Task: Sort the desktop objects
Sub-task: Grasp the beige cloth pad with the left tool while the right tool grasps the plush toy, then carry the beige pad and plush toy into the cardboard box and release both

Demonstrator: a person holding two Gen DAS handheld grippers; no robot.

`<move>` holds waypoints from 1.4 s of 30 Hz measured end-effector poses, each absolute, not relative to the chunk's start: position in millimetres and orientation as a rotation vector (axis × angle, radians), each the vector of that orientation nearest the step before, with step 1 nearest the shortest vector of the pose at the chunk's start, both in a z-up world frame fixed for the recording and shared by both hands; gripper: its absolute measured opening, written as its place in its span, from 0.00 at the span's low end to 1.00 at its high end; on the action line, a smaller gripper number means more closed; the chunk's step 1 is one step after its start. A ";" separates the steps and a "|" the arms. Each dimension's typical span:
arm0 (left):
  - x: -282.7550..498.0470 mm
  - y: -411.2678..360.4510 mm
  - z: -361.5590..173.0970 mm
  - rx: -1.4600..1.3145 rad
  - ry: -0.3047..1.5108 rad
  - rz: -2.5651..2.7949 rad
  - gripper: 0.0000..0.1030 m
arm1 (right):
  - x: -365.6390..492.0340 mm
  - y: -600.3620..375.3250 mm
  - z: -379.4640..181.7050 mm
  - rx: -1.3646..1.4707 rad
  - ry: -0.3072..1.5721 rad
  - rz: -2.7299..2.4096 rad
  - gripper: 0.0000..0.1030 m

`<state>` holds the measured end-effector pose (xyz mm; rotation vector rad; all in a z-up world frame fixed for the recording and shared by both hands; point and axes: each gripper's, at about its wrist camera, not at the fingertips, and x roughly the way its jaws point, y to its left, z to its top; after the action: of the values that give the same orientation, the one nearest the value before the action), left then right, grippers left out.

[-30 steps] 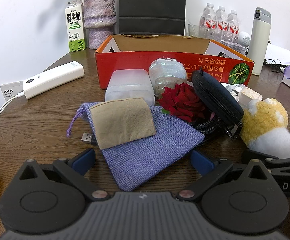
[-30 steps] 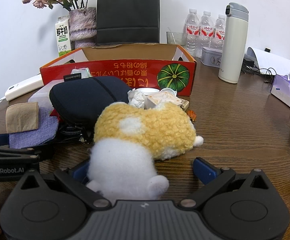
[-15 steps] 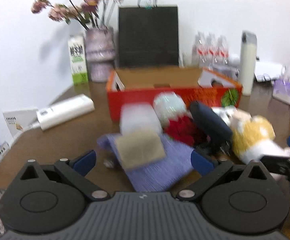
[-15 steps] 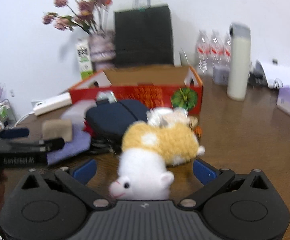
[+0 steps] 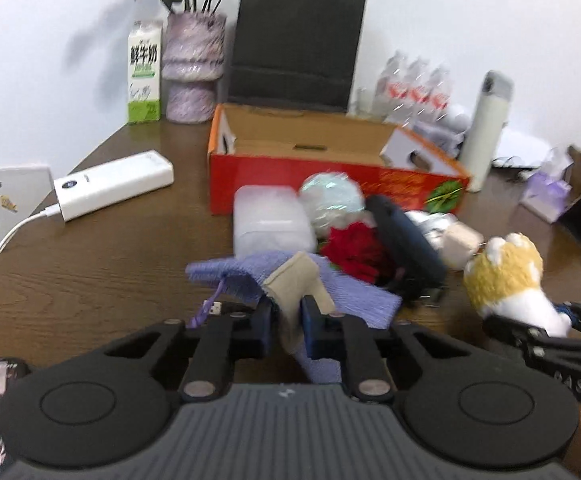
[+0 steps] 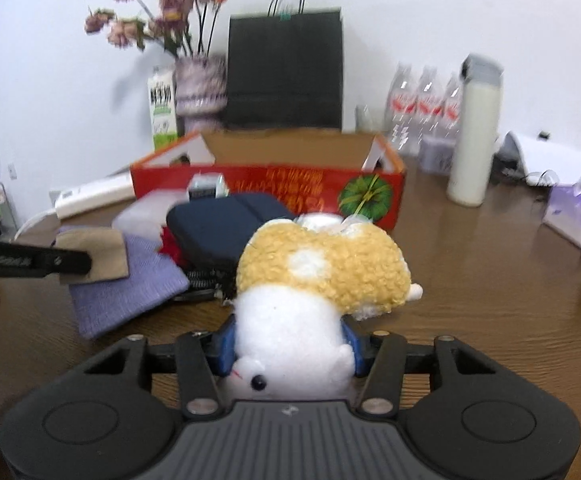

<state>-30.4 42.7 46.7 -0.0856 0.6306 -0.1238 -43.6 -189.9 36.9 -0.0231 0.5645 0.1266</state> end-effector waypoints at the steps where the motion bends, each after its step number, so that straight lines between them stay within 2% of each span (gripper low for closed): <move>1: -37.0 42.4 49.6 -0.083 0.625 -0.126 0.15 | -49.6 -192.4 41.9 -0.025 0.546 0.120 0.48; 5: -48.9 45.7 45.1 -0.094 0.660 -0.089 0.17 | -62.6 -197.7 50.3 -0.026 0.527 0.105 0.48; 9: -58.6 56.6 27.9 -0.141 0.749 -0.092 0.17 | -67.7 -189.8 40.2 -0.065 0.592 0.141 0.48; 13: -68.6 53.4 23.3 -0.081 0.755 -0.072 0.17 | -69.5 -179.8 26.1 -0.085 0.643 0.165 0.48; 15: -70.6 53.2 23.9 -0.051 0.745 -0.057 0.37 | -67.6 -174.5 22.8 -0.109 0.653 0.173 0.49; 16: -71.7 53.8 23.6 -0.031 0.728 -0.032 0.62 | -67.9 -172.8 22.2 -0.122 0.646 0.172 0.50; 17: -73.4 53.8 24.2 -0.004 0.696 -0.011 0.66 | -67.0 -171.0 21.7 -0.130 0.644 0.174 0.50; 22: -71.3 37.9 29.8 0.119 0.619 -0.066 0.67 | -58.9 -167.2 20.7 -0.137 0.644 0.187 0.50; 27: -57.0 25.8 16.7 0.143 0.705 -0.084 0.64 | -52.1 -165.4 21.5 -0.129 0.656 0.195 0.48; 28: -56.9 26.3 18.3 0.126 0.716 -0.099 0.53 | -53.3 -166.2 22.4 -0.122 0.657 0.200 0.48; 29: -58.0 27.2 19.8 0.108 0.721 -0.101 0.30 | -55.0 -168.0 24.1 -0.108 0.653 0.209 0.47; 30: -60.2 28.4 21.4 0.092 0.726 -0.104 0.18 | -57.1 -169.1 26.2 -0.096 0.646 0.214 0.47; 31: -62.1 28.8 23.8 0.087 0.733 -0.110 0.12 | -60.0 -169.9 29.3 -0.090 0.634 0.217 0.46; 37: -75.8 35.4 64.0 0.006 0.637 -0.149 0.11 | -77.6 -179.0 65.9 -0.076 0.513 0.210 0.46; 42: -23.3 44.2 123.0 -0.046 0.569 -0.248 0.11 | -37.4 -185.4 110.6 -0.066 0.438 0.221 0.47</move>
<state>-23.3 44.2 123.0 -0.0463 0.5690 -0.2484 -37.4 -185.4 110.6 -0.0658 0.4377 0.2208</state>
